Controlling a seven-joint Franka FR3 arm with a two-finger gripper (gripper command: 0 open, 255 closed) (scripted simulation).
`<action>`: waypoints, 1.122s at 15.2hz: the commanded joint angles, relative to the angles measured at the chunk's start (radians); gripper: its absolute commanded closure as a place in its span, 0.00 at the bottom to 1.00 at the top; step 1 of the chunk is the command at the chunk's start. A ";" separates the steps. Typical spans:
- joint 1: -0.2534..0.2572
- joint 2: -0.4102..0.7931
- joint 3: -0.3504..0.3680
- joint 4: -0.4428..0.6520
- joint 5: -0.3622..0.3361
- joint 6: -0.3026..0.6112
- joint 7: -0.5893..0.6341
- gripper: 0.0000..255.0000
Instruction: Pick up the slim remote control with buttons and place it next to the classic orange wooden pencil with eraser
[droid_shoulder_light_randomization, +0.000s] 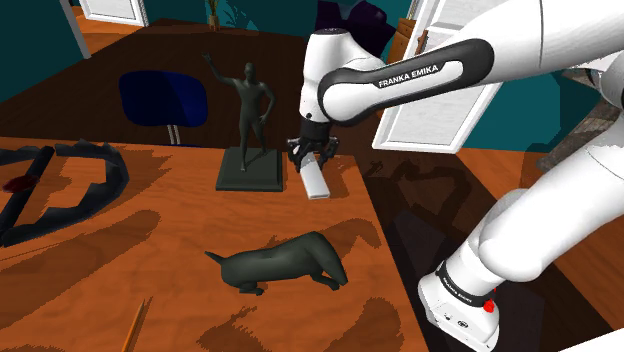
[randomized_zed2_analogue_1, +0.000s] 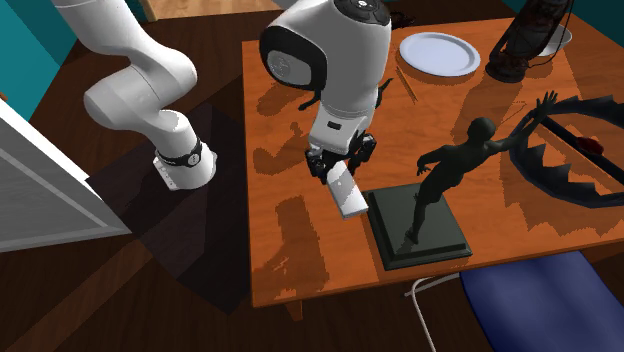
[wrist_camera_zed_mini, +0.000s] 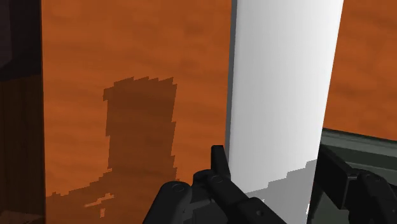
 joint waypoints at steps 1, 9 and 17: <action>0.025 -0.031 0.027 -0.027 0.016 -0.003 0.043 1.00; 0.120 -0.096 0.144 -0.076 0.073 -0.010 0.218 1.00; 0.205 -0.092 0.276 -0.052 0.107 -0.020 0.418 1.00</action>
